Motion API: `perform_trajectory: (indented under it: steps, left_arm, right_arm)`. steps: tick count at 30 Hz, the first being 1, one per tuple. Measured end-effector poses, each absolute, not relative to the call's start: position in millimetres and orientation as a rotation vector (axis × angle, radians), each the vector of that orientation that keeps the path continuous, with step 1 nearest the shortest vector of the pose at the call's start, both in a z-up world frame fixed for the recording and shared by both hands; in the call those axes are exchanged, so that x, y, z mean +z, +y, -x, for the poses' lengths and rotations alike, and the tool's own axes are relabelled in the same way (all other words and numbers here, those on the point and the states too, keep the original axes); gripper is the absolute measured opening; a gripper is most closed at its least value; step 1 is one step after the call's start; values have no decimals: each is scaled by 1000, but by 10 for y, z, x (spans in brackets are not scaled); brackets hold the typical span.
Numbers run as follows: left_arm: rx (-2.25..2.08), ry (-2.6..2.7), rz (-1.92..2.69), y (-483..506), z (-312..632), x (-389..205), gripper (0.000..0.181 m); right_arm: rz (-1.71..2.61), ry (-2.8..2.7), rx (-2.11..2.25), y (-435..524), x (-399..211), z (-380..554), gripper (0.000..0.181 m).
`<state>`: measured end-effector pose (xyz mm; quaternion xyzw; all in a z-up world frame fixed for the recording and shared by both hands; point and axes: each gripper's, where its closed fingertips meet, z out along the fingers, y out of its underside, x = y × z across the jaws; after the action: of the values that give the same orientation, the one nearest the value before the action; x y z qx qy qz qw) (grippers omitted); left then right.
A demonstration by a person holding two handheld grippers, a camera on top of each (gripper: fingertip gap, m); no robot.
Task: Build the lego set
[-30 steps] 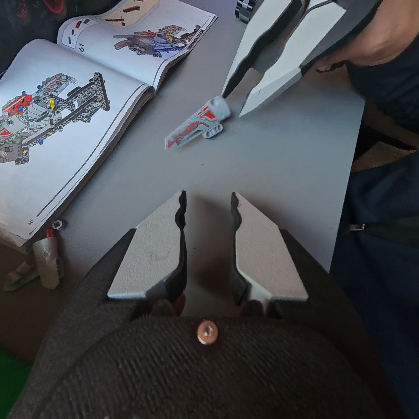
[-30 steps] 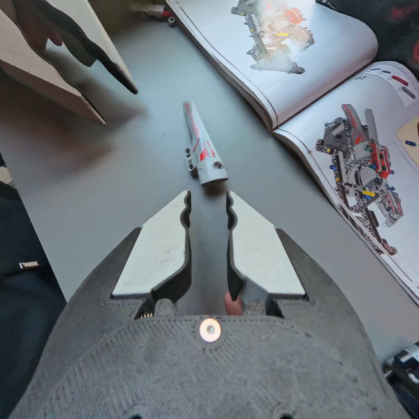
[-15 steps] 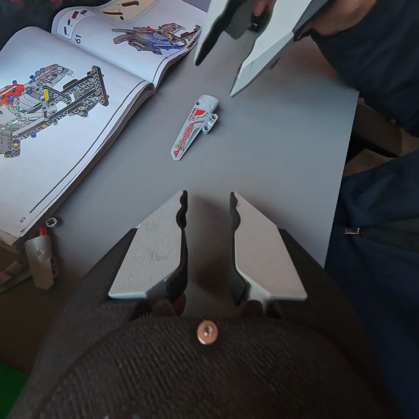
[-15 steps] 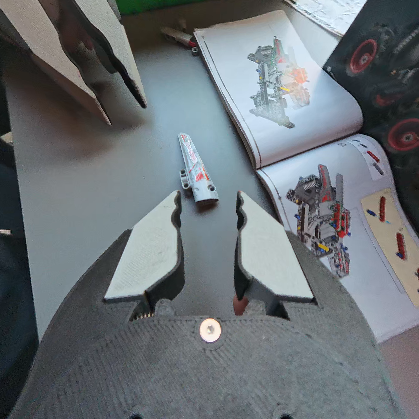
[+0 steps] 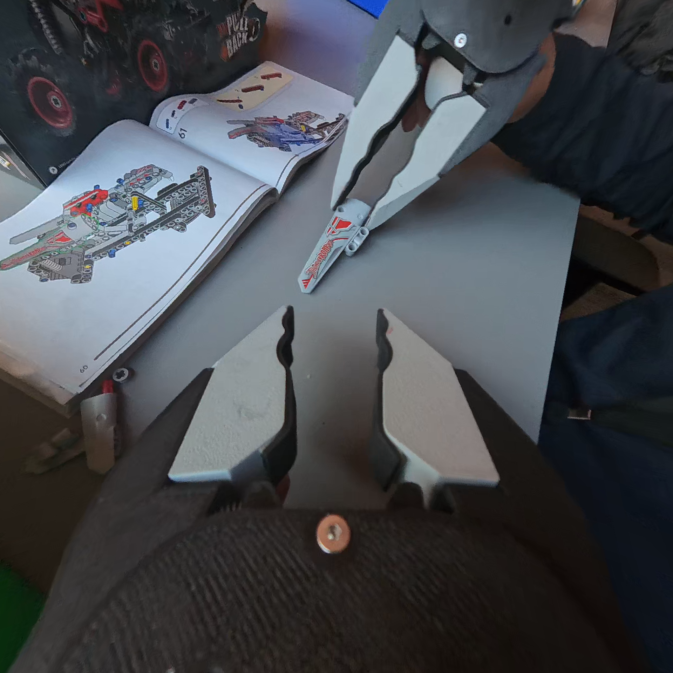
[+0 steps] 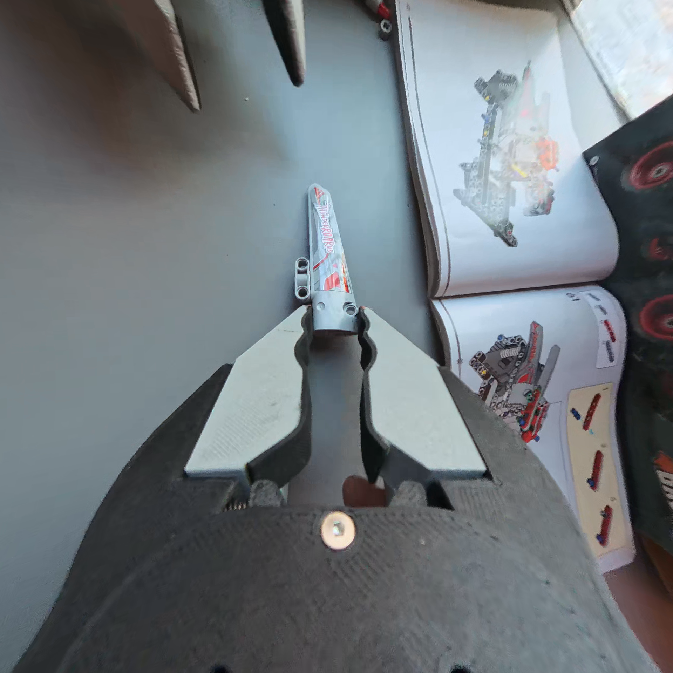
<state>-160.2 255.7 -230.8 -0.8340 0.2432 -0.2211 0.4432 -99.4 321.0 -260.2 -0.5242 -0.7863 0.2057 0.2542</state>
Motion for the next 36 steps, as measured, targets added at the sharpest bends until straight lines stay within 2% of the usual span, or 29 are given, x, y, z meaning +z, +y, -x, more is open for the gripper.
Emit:
perform_trajectory:
  steps: [1,4,6,7,10,15,36]
  left_arm:
    - [-545,593,2067,2567,1605,-2301,45]
    - [-563,602,2069,2561,1577,-2305,42]
    - [-556,593,2091,2578,1585,-2335,56]
    - [-573,597,2095,2576,1571,-2338,57]
    - [-680,582,2064,2577,1499,-2275,56]
    - [-712,600,2034,2561,1429,-2233,45]
    - [-1062,671,1884,2565,642,-2010,24]
  right_arm:
    - [1387,-2120,560,3191,-2571,1000,22]
    - [1252,-2055,540,3137,-2455,1023,22]
    - [1147,-2013,495,3098,-2378,1033,22]
    - [1099,-1995,458,3084,-2345,1036,22]
    - [952,-1910,318,3061,-2203,1054,21]
    - [725,-1765,119,2881,-2002,1015,21]
    - [772,-1652,90,2819,-1967,218,21]
